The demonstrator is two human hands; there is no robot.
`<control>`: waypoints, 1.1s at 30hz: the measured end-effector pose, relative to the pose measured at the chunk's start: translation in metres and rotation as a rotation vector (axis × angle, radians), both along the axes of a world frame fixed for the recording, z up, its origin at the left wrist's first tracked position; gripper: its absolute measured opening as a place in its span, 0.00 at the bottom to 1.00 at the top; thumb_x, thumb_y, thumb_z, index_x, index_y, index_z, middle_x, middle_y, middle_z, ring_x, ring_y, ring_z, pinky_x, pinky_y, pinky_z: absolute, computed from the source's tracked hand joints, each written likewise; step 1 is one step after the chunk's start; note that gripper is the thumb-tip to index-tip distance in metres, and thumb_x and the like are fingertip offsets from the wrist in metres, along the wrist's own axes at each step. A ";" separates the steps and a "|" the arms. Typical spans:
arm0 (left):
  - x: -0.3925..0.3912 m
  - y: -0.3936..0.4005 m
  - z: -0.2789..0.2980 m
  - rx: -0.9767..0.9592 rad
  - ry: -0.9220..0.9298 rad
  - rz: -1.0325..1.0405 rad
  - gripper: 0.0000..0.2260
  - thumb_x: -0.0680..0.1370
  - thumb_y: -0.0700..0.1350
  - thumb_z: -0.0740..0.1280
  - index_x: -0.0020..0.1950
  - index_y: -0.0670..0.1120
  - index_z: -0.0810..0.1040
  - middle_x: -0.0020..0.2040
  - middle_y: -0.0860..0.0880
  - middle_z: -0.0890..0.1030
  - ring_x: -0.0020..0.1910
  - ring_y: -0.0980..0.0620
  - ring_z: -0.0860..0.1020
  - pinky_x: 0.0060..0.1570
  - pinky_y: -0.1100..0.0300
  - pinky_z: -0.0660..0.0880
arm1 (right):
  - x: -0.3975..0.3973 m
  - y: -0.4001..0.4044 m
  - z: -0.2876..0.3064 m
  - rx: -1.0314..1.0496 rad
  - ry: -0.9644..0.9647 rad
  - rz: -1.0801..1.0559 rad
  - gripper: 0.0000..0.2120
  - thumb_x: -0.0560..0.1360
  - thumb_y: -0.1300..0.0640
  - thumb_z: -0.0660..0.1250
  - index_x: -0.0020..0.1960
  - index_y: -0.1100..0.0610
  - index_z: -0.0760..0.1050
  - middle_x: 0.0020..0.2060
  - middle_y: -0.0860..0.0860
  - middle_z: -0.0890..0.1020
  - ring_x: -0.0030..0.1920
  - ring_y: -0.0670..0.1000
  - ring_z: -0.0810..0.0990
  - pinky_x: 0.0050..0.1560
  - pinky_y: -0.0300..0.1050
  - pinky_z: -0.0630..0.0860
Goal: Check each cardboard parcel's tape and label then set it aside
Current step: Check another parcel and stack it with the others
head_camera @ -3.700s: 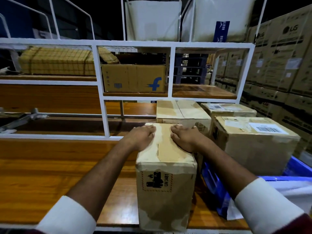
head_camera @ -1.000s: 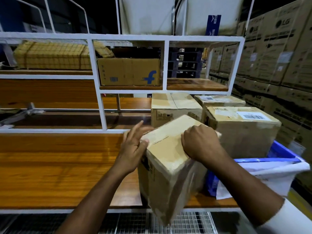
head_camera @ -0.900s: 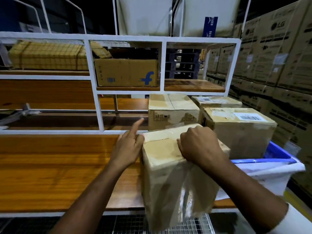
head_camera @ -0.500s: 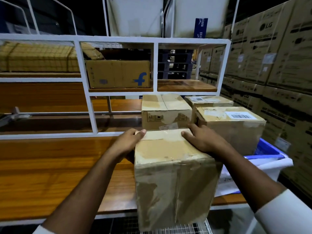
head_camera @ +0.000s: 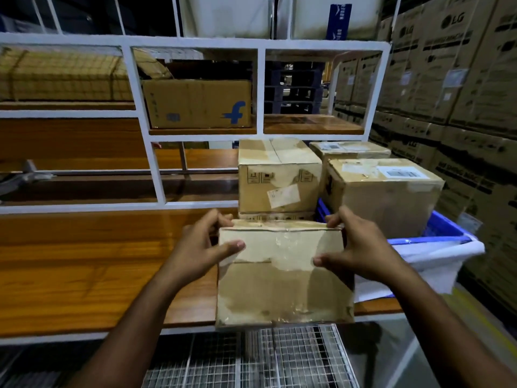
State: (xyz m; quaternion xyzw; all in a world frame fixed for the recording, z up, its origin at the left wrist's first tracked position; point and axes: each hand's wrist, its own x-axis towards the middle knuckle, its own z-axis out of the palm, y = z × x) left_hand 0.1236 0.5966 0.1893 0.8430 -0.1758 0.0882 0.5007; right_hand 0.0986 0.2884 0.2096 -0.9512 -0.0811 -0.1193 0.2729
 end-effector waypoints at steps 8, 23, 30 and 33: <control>-0.028 0.007 -0.094 0.205 0.097 -0.011 0.19 0.67 0.44 0.80 0.50 0.56 0.74 0.73 0.57 0.70 0.69 0.59 0.69 0.53 0.77 0.70 | -0.028 0.021 -0.091 -0.140 0.223 0.011 0.33 0.60 0.50 0.78 0.56 0.46 0.60 0.46 0.47 0.80 0.42 0.53 0.79 0.40 0.48 0.76; -0.076 0.124 -0.101 0.125 0.150 0.311 0.24 0.59 0.41 0.83 0.51 0.56 0.82 0.60 0.68 0.76 0.53 0.74 0.73 0.44 0.73 0.76 | -0.019 0.139 -0.116 -0.268 0.175 0.331 0.42 0.76 0.56 0.69 0.79 0.37 0.47 0.78 0.42 0.46 0.74 0.59 0.67 0.73 0.57 0.64; -0.060 0.157 -0.092 0.102 0.220 0.337 0.24 0.59 0.37 0.83 0.52 0.50 0.84 0.56 0.68 0.77 0.51 0.73 0.74 0.45 0.75 0.75 | -0.007 0.170 -0.112 -0.337 0.186 0.402 0.39 0.78 0.51 0.67 0.79 0.39 0.47 0.79 0.43 0.45 0.75 0.60 0.63 0.76 0.62 0.55; -0.055 0.166 -0.098 0.080 0.236 0.347 0.24 0.57 0.37 0.83 0.50 0.49 0.84 0.53 0.69 0.78 0.50 0.69 0.75 0.43 0.75 0.76 | 0.000 0.175 -0.112 -0.303 0.173 0.414 0.38 0.78 0.54 0.68 0.79 0.38 0.49 0.78 0.40 0.47 0.75 0.58 0.64 0.74 0.59 0.58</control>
